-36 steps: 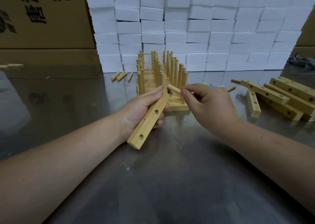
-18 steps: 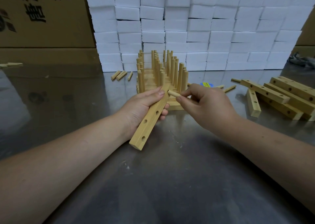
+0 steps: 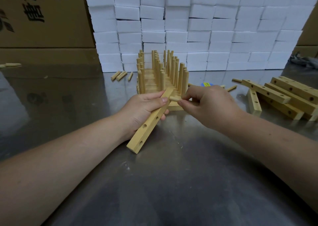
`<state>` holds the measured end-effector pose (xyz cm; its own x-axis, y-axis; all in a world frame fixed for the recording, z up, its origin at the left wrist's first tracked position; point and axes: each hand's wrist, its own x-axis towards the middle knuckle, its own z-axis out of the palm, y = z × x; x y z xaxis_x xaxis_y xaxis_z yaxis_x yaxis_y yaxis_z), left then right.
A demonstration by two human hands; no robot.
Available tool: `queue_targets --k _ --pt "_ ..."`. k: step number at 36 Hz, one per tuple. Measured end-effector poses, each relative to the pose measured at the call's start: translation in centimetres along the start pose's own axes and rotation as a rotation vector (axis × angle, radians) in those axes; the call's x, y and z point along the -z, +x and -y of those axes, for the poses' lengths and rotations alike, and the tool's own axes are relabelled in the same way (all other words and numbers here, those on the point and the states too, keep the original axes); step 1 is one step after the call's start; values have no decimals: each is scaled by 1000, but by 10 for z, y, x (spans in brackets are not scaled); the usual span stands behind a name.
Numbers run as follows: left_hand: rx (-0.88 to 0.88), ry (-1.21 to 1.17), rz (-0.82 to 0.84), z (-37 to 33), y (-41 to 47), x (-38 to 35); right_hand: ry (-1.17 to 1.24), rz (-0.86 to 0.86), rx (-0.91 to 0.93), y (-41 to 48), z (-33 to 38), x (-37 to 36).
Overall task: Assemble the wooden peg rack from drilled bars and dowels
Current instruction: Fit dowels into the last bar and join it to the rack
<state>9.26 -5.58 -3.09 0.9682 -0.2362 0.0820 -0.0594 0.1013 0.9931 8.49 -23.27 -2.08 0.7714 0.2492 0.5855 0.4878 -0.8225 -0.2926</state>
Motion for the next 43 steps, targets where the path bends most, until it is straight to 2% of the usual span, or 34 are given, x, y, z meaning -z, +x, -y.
queue_targets --k 10,21,26,33,37,43 --pt "-12 40 8 -3 -5 -1 -42 23 47 -1 1 -1" --pt "-4 70 -19 -2 -7 0 93 106 -23 -3 1 -7" --pt "-15 103 -17 -2 -6 1 233 153 -124 -4 1 -10" --pt "-33 112 -13 1 -2 3 535 172 -355 -4 3 -14" --pt "-27 101 4 2 -1 5 782 222 -496 -2 4 -17" --pt "78 -92 108 0 4 10 823 232 -546 1 6 -14"
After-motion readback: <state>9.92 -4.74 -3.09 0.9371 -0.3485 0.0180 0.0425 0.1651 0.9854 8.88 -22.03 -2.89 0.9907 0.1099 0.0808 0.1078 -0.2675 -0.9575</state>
